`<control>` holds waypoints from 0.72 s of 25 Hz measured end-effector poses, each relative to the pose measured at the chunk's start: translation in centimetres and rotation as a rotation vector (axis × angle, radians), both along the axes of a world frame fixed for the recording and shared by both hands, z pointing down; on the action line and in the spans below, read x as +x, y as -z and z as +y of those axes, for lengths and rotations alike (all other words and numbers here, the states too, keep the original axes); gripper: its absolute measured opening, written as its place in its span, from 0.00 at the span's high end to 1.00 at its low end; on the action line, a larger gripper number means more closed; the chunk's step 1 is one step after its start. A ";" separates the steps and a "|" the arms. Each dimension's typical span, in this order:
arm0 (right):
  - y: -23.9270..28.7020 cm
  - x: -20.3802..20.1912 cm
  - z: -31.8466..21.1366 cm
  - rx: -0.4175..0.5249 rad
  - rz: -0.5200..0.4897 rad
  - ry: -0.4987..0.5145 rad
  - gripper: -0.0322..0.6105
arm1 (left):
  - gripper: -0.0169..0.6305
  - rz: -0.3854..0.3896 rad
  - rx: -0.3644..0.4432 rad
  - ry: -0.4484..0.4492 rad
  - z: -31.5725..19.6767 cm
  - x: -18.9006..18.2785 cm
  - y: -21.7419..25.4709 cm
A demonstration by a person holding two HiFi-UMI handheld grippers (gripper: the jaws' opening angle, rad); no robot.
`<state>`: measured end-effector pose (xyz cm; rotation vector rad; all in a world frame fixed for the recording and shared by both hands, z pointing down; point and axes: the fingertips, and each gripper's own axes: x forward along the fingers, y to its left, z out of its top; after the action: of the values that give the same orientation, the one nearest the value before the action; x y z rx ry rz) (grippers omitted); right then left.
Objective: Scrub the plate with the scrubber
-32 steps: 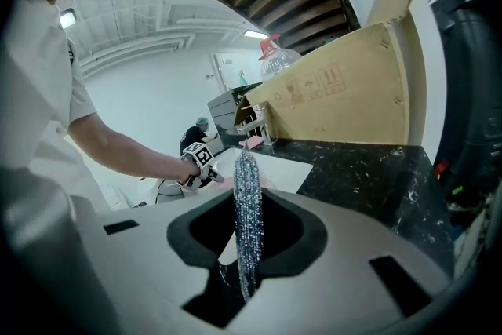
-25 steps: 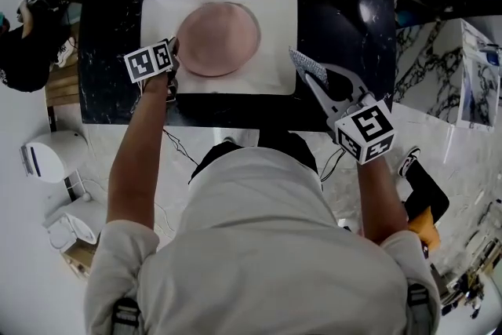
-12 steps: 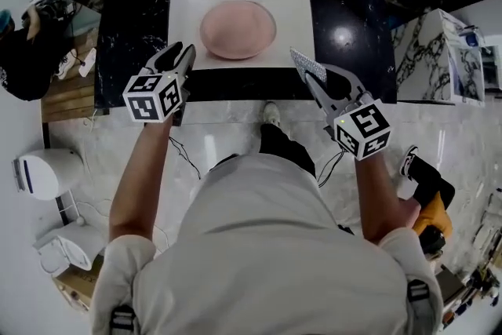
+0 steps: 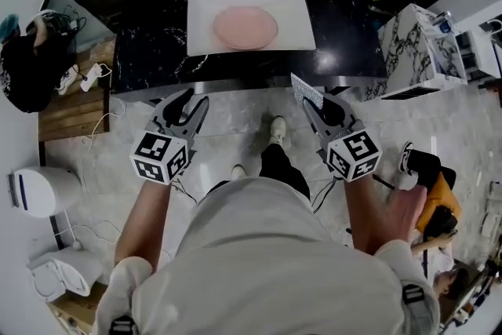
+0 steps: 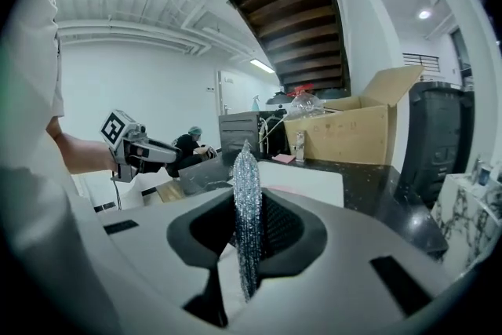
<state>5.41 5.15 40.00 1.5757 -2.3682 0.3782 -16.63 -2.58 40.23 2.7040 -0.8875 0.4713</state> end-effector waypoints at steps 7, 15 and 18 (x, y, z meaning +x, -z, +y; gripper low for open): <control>0.8 -2.8 6.1 0.021 0.018 0.017 0.83 | 0.75 0.010 0.015 -0.084 8.0 -0.7 0.9; 2.7 -2.4 13.4 0.061 0.010 0.055 0.83 | 0.77 0.013 0.034 -0.090 15.5 1.8 2.4; 2.7 -1.5 16.8 0.058 -0.006 0.071 0.83 | 0.79 0.020 0.042 -0.074 18.7 2.9 3.0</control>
<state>3.92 21.95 37.28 1.5121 -2.4522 0.3022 -13.73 16.07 37.23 2.7827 -0.8039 0.4446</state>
